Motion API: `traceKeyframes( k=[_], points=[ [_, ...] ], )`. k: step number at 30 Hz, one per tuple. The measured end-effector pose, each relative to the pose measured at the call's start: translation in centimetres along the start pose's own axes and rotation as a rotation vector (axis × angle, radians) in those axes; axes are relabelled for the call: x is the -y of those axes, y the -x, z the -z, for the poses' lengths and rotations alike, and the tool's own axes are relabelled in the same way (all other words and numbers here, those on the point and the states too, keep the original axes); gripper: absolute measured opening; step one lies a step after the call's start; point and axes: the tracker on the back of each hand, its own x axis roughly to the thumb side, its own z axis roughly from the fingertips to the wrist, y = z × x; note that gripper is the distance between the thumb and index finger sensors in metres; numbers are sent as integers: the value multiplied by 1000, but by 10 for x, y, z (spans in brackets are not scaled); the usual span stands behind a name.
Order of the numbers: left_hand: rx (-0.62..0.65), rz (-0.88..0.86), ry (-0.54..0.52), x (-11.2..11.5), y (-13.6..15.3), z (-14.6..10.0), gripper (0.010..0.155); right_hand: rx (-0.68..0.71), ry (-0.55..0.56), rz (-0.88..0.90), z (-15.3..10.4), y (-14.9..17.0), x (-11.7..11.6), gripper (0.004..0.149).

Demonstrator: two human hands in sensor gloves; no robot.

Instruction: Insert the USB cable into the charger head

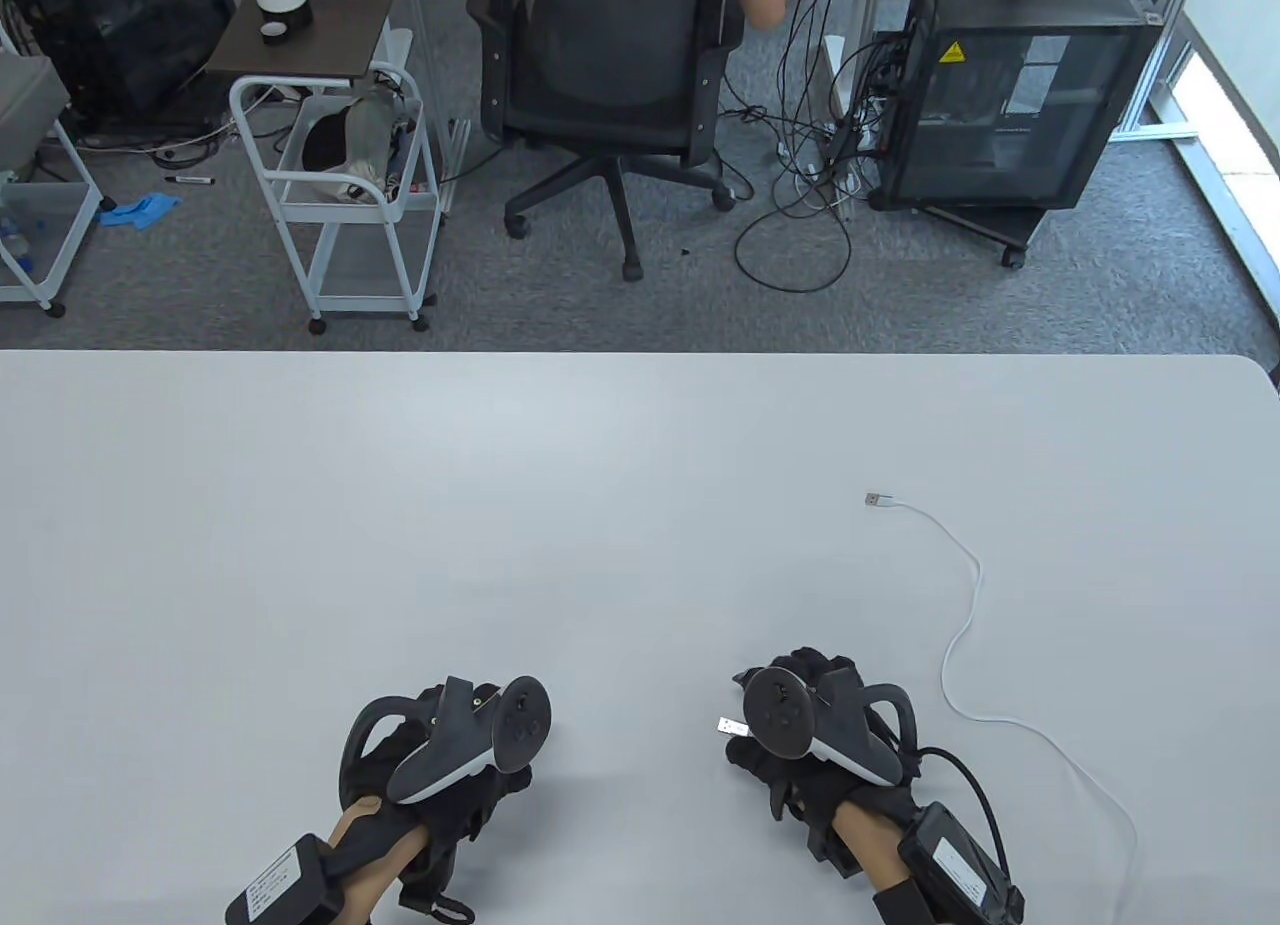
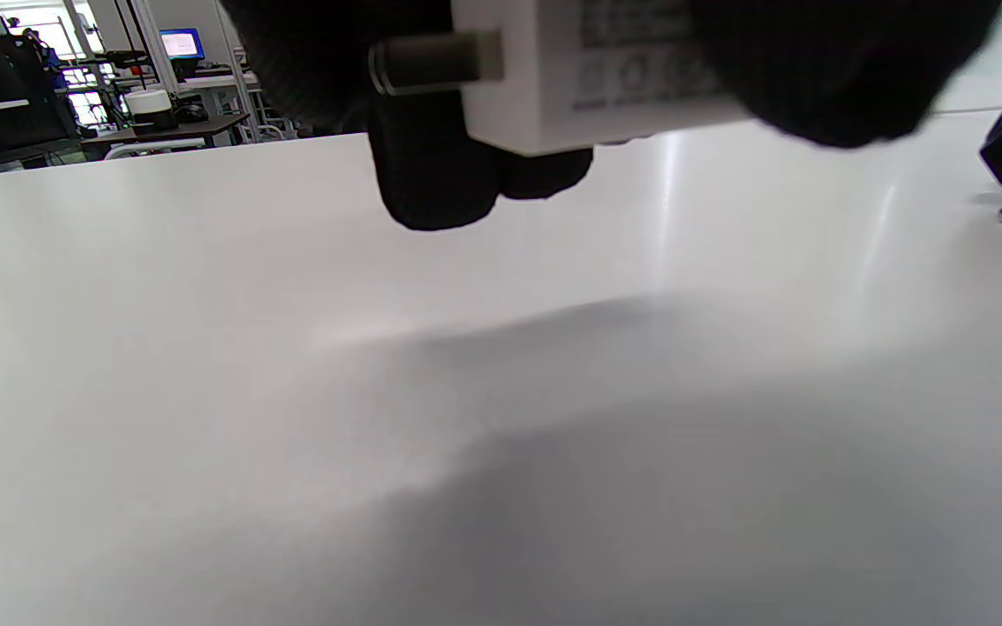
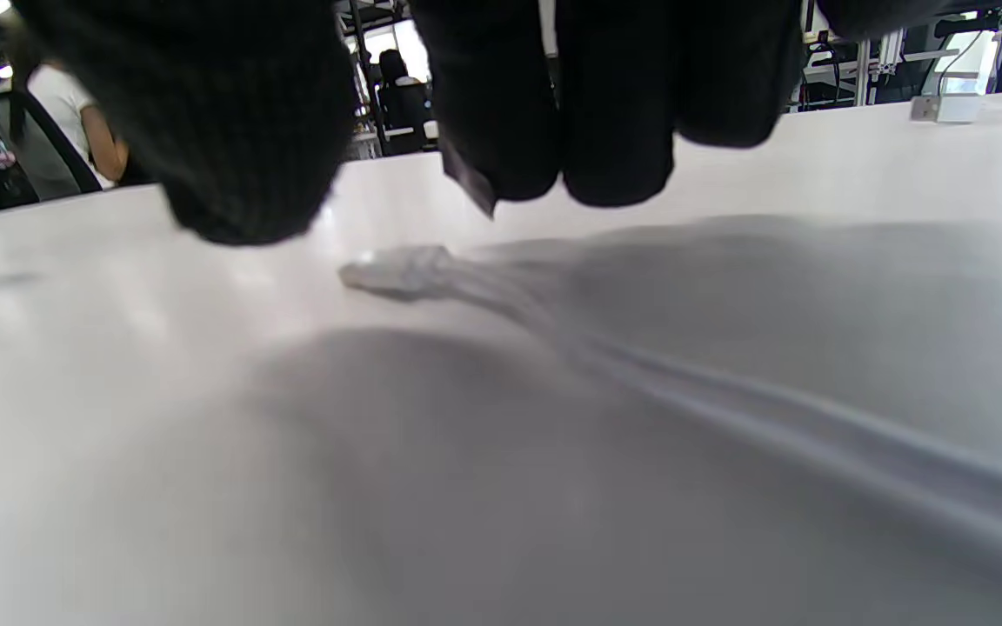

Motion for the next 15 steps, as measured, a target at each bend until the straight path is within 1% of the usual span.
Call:
traceKeyframes(
  k=[1,2,3,4,6,10,12,15],
  points=[
    [2,0,0,0,0,0,75,-3,-15,-28,1,-2,-5,65],
    [5,-2,-2,0,-1,0,75,-19,6,-82,0,-6,-7,63],
    [6,-3,-4,0,-1,0,75,-21,65,-102,0,-8,-5,56],
    [7,-2,-5,-1,-1,-1,75,-21,71,-100,2,-11,-6,48],
    [12,-6,-10,0,-2,-1,75,-36,78,-103,3,-14,-7,42],
    [19,-3,-11,0,-3,-1,75,-20,62,-69,3,-12,-4,40],
    [23,-7,-13,0,-4,-1,75,-16,80,-16,1,-8,4,41],
    [34,-12,-17,0,-5,-2,75,-4,120,128,-2,-1,23,41]
  ],
)
